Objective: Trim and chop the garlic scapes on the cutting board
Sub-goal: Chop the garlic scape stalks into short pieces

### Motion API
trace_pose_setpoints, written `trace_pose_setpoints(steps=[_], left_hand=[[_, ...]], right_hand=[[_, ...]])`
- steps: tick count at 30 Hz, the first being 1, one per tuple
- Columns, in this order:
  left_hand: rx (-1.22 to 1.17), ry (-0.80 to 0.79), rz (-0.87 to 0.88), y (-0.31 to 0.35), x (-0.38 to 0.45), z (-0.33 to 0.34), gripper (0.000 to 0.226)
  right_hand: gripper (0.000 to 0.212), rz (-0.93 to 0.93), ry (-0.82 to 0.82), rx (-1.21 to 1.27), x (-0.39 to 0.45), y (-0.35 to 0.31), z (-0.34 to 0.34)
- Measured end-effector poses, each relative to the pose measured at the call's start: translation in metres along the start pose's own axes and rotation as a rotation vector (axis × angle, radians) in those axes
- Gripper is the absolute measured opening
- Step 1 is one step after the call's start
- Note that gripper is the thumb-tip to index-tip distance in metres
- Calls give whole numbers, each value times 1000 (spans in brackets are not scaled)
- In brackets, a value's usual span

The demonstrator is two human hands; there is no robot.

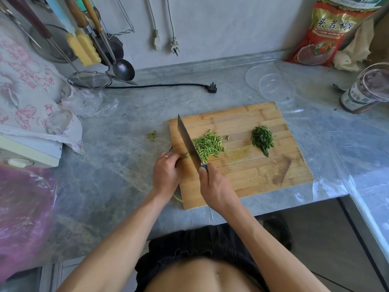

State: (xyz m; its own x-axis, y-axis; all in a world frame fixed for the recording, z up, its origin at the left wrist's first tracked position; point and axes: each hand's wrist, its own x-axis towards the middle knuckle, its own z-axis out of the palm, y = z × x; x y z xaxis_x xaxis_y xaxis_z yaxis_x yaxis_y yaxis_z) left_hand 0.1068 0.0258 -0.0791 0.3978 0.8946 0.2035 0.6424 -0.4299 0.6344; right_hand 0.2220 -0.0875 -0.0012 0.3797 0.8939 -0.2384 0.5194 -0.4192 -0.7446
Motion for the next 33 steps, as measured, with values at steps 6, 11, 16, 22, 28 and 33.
trace_pose_setpoints(steps=[6,11,16,22,28,33], left_hand=[[-105,37,-91,6,-2,3,22],[-108,12,-85,5,-2,3,25],[-91,-10,-75,-9,-4,5,22],[-121,15,-117,-5,-4,4,20],[-136,22,-124,-3,-3,4,17],[-100,58,-134,-3,-6,5,17]], right_hand=[[26,-30,-41,-103,-6,5,11],[28,0,-42,-58,-8,3,11],[24,-26,-85,-189,-9,-6,8],[24,-17,-95,-239,-7,-7,9],[26,8,-100,-170,0,-11,15],[27,88,-84,-61,-4,-7,10]])
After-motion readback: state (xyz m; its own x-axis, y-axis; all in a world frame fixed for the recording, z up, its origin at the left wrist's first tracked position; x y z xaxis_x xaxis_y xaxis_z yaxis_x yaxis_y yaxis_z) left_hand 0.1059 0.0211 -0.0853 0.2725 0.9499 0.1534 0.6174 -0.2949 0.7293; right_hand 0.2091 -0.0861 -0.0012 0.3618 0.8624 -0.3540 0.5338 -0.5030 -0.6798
